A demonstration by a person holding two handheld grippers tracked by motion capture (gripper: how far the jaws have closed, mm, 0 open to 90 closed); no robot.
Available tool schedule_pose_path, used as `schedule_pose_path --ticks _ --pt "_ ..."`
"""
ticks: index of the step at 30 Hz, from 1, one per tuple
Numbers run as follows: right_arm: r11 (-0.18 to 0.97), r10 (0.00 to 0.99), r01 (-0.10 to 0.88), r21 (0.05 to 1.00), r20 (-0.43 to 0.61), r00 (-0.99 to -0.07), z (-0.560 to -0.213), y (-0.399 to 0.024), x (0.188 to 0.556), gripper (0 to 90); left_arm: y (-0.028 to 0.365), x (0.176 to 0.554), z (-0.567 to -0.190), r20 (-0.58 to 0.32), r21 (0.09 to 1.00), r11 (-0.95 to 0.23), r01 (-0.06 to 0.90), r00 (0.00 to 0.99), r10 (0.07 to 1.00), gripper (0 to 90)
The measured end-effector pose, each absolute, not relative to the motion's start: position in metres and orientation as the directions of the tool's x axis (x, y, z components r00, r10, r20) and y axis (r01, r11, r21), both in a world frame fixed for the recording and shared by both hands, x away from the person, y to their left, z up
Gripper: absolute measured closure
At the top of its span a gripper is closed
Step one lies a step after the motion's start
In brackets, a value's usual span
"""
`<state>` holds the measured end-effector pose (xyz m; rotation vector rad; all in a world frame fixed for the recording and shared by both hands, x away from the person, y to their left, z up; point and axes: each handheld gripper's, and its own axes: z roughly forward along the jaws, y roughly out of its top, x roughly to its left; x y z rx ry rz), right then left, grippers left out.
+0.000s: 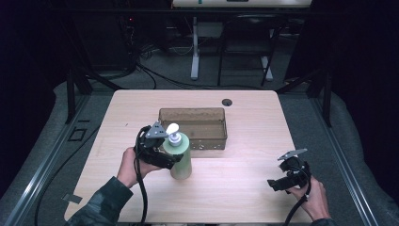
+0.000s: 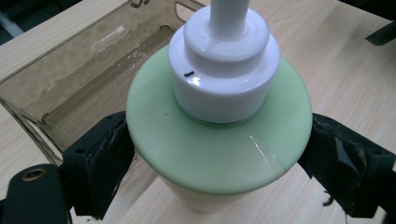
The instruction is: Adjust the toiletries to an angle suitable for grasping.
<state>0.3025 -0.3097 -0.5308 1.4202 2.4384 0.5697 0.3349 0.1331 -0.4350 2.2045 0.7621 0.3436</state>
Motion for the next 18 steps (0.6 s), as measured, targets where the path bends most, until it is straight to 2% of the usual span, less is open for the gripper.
schedule_pose_path --ticks 18 --pt "0.447 0.872 0.771 0.453 -0.029 -0.489 -0.531 -0.310 0.303 1.4 0.149 0.358 -0.435 0.008 0.744 -0.543 0.390 0.806 0.591 12.8"
